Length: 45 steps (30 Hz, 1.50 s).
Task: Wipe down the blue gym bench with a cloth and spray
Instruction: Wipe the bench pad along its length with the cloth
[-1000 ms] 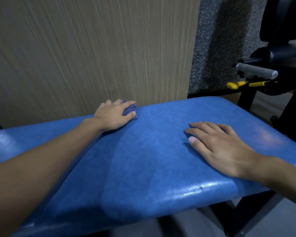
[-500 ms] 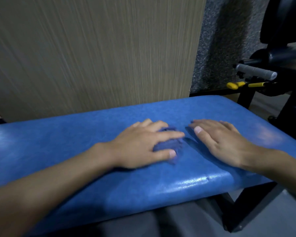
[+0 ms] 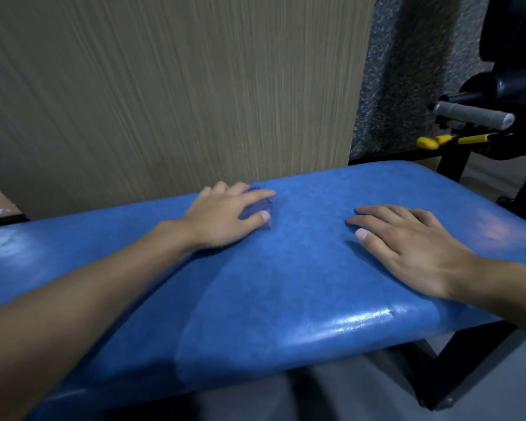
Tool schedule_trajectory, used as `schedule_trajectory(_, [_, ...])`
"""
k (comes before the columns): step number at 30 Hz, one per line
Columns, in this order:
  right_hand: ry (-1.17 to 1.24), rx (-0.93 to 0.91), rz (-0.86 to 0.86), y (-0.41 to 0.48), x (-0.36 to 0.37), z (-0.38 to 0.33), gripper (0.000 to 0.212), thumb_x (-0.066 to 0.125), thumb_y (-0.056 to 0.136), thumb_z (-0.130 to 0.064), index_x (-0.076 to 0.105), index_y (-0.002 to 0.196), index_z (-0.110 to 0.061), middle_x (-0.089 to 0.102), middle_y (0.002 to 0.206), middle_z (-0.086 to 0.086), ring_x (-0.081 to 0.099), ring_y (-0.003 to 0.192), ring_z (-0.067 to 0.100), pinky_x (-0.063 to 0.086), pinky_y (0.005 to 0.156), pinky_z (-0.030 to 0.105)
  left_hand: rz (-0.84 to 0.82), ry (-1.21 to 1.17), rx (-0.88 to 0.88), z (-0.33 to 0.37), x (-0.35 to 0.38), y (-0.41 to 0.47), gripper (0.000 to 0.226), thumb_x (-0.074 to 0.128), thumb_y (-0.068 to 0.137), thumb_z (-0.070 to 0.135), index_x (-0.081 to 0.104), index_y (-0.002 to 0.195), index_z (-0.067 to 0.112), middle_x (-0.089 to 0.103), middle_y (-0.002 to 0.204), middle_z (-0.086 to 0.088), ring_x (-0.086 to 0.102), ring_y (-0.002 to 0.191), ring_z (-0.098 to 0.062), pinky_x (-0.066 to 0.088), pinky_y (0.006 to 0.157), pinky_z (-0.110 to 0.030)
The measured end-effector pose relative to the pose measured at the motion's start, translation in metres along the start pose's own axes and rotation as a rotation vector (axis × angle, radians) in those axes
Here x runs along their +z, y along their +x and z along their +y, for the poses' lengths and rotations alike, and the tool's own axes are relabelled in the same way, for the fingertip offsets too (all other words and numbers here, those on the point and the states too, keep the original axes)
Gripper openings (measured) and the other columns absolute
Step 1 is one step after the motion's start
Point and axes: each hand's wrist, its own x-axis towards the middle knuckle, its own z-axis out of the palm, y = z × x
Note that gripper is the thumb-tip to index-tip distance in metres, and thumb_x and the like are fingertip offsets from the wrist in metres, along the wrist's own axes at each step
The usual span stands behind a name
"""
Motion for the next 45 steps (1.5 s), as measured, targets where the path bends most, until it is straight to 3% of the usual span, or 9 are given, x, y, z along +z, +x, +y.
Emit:
schedule_trajectory(4, [-0.02, 0.027, -0.011, -0.001, -0.003, -0.004, 0.071, -0.004, 0.084, -0.066, 0.038, 0.138, -0.045, 0.032, 0.149, -0.021, 0.02, 0.139, 0.002, 0.014, 0.11, 0.036, 0.101, -0.091, 0.46, 0.067, -0.01, -0.07, 0.054, 0.027, 0.092, 0.068, 0.027, 0.145, 0.053, 0.046, 0.141, 0.011, 0.046, 0.106, -0.018, 0.032, 0.088, -0.032])
schedule_trajectory(7, [-0.087, 0.055, -0.038, -0.002, -0.006, -0.008, 0.076, -0.008, 0.08, -0.068, 0.035, 0.139, -0.047, 0.027, 0.153, -0.021, 0.017, 0.143, 0.007, 0.01, 0.115, 0.047, 0.092, -0.122, 0.549, 0.075, -0.015, -0.085, 0.053, 0.033, 0.093, 0.066, 0.028, 0.144, 0.054, 0.042, 0.14, 0.017, 0.045, 0.104, -0.014, 0.033, 0.09, -0.029])
schedule_trajectory(13, [-0.054, 0.075, -0.155, -0.001, 0.001, -0.019, 0.076, -0.003, 0.077, -0.077, 0.012, 0.147, -0.051, 0.005, 0.161, -0.02, 0.002, 0.148, 0.01, 0.003, 0.118, 0.046, 0.013, -0.171, 0.307, 0.031, -0.002, -0.028, 0.058, 0.024, 0.084, 0.082, 0.018, 0.139, 0.066, 0.038, 0.141, 0.02, 0.043, 0.116, -0.013, 0.035, 0.102, -0.037])
schedule_trajectory(19, [-0.052, 0.076, -0.13, -0.002, 0.003, -0.018, 0.077, -0.002, 0.077, -0.076, 0.011, 0.148, -0.049, 0.007, 0.16, -0.021, 0.002, 0.147, 0.009, 0.004, 0.118, 0.045, -0.023, -0.095, -0.215, -0.067, 0.013, 0.041, 0.072, 0.021, 0.072, 0.088, 0.028, 0.138, 0.06, 0.042, 0.147, 0.002, 0.043, 0.129, -0.035, 0.035, 0.107, -0.052])
schedule_trajectory(22, [-0.047, 0.076, -0.126, -0.003, 0.003, -0.018, 0.077, -0.002, 0.076, -0.076, 0.012, 0.147, -0.049, 0.008, 0.16, -0.021, 0.002, 0.147, 0.009, 0.003, 0.118, 0.045, -0.037, -0.005, -0.24, -0.058, 0.013, 0.041, 0.064, 0.02, 0.08, 0.083, 0.028, 0.14, 0.059, 0.042, 0.149, 0.005, 0.044, 0.127, -0.035, 0.032, 0.102, -0.051])
schedule_trajectory(31, [0.05, 0.128, -0.092, -0.001, -0.005, -0.02, 0.058, 0.009, 0.09, -0.06, 0.034, 0.141, -0.05, 0.024, 0.156, -0.021, 0.013, 0.145, 0.008, 0.006, 0.116, 0.045, 0.114, -0.076, 0.578, 0.071, -0.018, -0.099, 0.053, 0.031, 0.094, 0.066, 0.029, 0.145, 0.051, 0.045, 0.143, 0.009, 0.05, 0.106, -0.02, 0.037, 0.087, -0.036])
schedule_trajectory(33, [0.007, 0.1, -0.046, -0.002, -0.007, -0.025, 0.062, 0.006, 0.089, -0.06, 0.038, 0.14, -0.046, 0.028, 0.155, -0.019, 0.016, 0.145, 0.01, 0.006, 0.116, 0.05, 0.101, -0.077, 0.623, 0.073, -0.019, -0.107, 0.054, 0.035, 0.094, 0.066, 0.028, 0.145, 0.051, 0.041, 0.145, 0.012, 0.048, 0.106, -0.018, 0.038, 0.088, -0.035])
schedule_trajectory(38, [0.011, 0.035, -0.097, -0.005, -0.001, -0.043, 0.065, 0.006, 0.087, -0.063, 0.029, 0.145, -0.044, 0.019, 0.158, -0.019, 0.011, 0.146, 0.007, 0.006, 0.118, 0.046, -0.022, -0.141, 0.337, 0.026, -0.014, -0.058, 0.057, 0.024, 0.086, 0.078, 0.016, 0.141, 0.065, 0.034, 0.148, 0.02, 0.042, 0.122, -0.013, 0.033, 0.104, -0.038])
schedule_trajectory(45, [0.002, 0.037, -0.099, -0.006, 0.004, -0.044, 0.064, 0.004, 0.087, -0.064, 0.022, 0.146, -0.046, 0.014, 0.158, -0.022, 0.004, 0.145, 0.004, 0.004, 0.118, 0.041, -0.041, -0.08, -0.31, -0.103, 0.007, 0.015, 0.061, 0.028, 0.083, 0.081, 0.029, 0.14, 0.058, 0.04, 0.15, 0.003, 0.042, 0.131, -0.035, 0.033, 0.108, -0.052])
